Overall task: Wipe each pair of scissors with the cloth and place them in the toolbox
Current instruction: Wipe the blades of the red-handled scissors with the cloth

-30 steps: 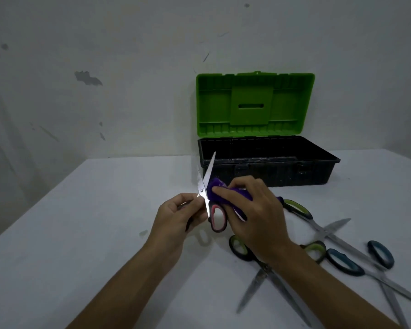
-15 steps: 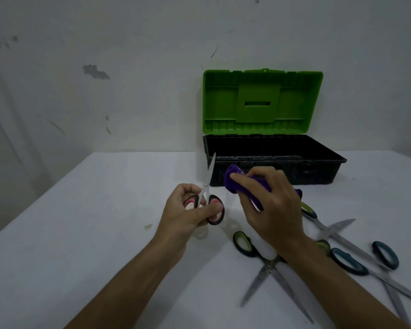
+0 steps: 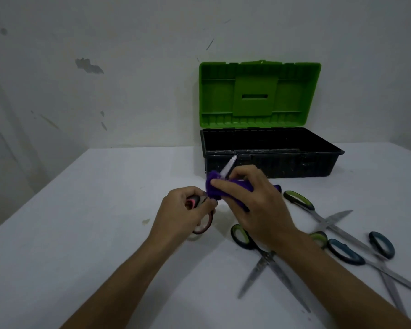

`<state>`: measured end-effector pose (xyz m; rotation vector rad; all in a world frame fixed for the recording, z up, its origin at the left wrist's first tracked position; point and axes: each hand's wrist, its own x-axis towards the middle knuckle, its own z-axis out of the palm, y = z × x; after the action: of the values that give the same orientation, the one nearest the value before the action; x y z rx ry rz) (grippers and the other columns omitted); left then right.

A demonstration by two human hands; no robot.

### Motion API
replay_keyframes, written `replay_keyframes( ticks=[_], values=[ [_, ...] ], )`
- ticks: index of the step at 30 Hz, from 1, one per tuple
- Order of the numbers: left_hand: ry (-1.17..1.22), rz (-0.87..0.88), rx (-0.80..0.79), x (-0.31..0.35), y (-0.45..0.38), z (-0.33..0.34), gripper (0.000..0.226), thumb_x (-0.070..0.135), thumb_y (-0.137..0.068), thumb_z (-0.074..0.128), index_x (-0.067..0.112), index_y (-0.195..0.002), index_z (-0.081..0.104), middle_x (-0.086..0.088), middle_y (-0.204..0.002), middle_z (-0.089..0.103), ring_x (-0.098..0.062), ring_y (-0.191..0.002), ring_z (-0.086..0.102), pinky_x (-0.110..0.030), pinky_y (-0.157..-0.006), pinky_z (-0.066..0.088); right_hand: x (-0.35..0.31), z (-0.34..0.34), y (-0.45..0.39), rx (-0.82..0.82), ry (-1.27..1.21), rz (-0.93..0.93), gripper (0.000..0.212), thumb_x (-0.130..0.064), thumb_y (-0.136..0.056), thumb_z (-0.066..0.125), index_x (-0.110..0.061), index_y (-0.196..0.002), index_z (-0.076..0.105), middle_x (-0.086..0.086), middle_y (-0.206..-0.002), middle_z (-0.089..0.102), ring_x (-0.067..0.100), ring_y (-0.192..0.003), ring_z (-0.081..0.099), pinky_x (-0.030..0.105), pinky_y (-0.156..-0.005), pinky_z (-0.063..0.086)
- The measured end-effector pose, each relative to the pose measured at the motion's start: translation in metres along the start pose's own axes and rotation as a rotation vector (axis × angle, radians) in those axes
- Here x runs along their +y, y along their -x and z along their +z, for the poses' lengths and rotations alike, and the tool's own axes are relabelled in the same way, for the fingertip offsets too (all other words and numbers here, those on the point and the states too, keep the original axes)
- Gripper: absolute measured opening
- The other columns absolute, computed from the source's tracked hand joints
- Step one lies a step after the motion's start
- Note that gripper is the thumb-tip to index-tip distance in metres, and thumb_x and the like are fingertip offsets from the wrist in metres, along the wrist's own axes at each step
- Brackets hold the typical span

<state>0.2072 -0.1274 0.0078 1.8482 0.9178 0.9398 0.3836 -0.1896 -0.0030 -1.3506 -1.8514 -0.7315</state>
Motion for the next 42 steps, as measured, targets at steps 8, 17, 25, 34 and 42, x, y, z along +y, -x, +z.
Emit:
replay_keyframes(
  ticks=[8,17,25,34,42],
  values=[
    [-0.226,0.085,0.067,-0.002,-0.003,-0.01,0.014,0.019,-0.074,0.075,0.02,-0.062,0.067,-0.007,-0.054,0.05,-0.012,-0.049,0.037,-0.027,-0.05,0.032,0.014,0.001,-0.001,-0.001,0.128,0.157,0.039,-0.018,-0.085,0.071,-0.018,-0.124,0.064,0.008,-0.112,0.055,0.017,-0.095,0.047,0.026,-0.071,0.048],
    [-0.249,0.135,0.036,0.002,0.002,-0.007,0.013,0.026,-0.075,0.075,0.023,-0.066,0.068,0.0,-0.057,0.06,-0.009,-0.051,0.048,-0.023,-0.052,0.04,-0.006,0.0,-0.001,-0.069,0.013,0.032,0.044,-0.046,-0.092,0.053,-0.018,-0.125,0.063,0.005,-0.115,0.052,0.015,-0.096,0.047,0.02,-0.073,0.042],
    [-0.053,-0.09,-0.018,0.004,-0.003,-0.006,0.017,0.019,-0.077,0.076,0.017,-0.062,0.068,0.006,-0.049,0.048,-0.013,-0.046,0.042,-0.027,-0.051,0.037,0.036,-0.015,0.007,0.092,0.076,0.193,0.038,-0.026,-0.089,0.062,-0.016,-0.126,0.064,0.008,-0.109,0.055,0.02,-0.093,0.052,0.026,-0.069,0.049],
    [0.137,-0.143,-0.119,0.011,-0.002,-0.012,0.026,0.005,-0.082,0.07,0.015,-0.058,0.065,0.004,-0.044,0.048,-0.009,-0.04,0.041,-0.018,-0.043,0.035,0.02,-0.009,-0.001,0.039,0.089,0.129,0.043,-0.023,-0.084,0.069,-0.018,-0.126,0.064,0.008,-0.109,0.055,0.02,-0.094,0.052,0.028,-0.069,0.052],
    [-0.13,0.041,-0.021,0.005,-0.002,-0.01,0.015,0.018,-0.076,0.075,0.021,-0.064,0.067,0.003,-0.051,0.054,-0.011,-0.049,0.05,-0.03,-0.052,0.046,0.003,-0.004,0.002,-0.068,0.067,-0.05,0.042,-0.027,-0.083,0.071,-0.02,-0.123,0.064,0.008,-0.111,0.057,0.019,-0.093,0.054,0.021,-0.071,0.047]
  ],
)
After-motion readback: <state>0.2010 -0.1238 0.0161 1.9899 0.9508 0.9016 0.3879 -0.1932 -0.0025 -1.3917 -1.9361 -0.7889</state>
